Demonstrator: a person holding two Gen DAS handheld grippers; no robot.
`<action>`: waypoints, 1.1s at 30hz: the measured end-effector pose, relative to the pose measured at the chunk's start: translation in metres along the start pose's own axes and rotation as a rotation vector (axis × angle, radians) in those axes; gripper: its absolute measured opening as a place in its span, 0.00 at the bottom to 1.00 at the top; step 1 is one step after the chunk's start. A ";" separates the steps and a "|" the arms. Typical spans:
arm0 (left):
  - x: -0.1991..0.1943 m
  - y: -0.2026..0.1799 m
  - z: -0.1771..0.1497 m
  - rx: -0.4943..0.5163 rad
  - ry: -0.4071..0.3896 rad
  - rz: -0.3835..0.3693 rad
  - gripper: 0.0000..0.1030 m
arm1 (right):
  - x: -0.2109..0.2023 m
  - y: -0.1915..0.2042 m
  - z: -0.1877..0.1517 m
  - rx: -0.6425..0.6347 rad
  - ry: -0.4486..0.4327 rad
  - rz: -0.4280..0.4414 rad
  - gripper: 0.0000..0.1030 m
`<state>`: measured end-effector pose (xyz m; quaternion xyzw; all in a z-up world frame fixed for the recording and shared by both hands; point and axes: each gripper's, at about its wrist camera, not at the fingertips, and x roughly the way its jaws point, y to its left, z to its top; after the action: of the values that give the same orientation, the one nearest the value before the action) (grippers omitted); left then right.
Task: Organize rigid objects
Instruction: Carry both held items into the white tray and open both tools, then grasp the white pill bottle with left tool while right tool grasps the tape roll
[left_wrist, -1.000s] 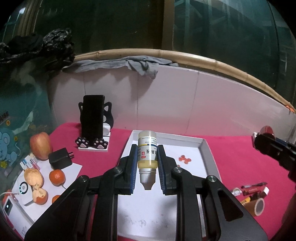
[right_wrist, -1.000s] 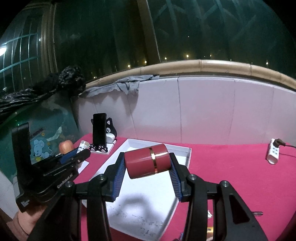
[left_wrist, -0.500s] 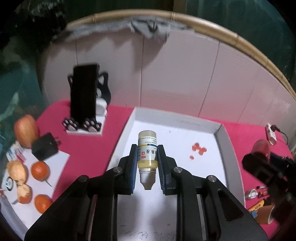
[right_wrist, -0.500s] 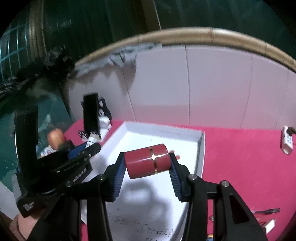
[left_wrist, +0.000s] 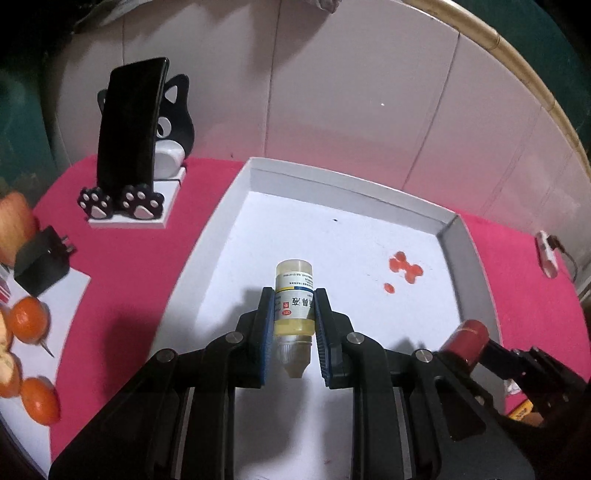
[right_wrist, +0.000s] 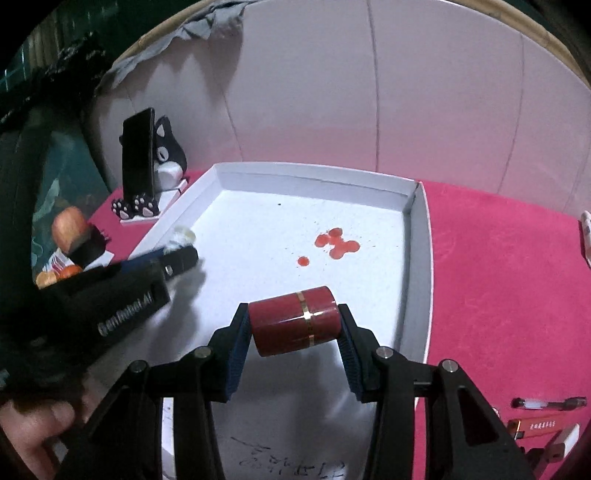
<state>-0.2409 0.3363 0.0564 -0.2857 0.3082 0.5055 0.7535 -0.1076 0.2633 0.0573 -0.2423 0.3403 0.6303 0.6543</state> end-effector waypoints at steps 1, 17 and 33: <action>0.001 0.001 0.000 0.001 0.005 0.004 0.19 | 0.001 0.001 0.000 -0.005 0.003 0.001 0.44; -0.026 0.016 -0.006 -0.068 -0.074 0.089 1.00 | -0.033 0.013 -0.008 -0.088 -0.139 -0.061 1.00; -0.134 -0.024 -0.039 -0.016 -0.301 -0.164 1.00 | -0.193 -0.062 -0.031 0.049 -0.520 -0.142 1.00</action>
<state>-0.2653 0.2206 0.1349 -0.2369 0.1634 0.4819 0.8276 -0.0456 0.1071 0.1746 -0.0795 0.1582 0.6154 0.7681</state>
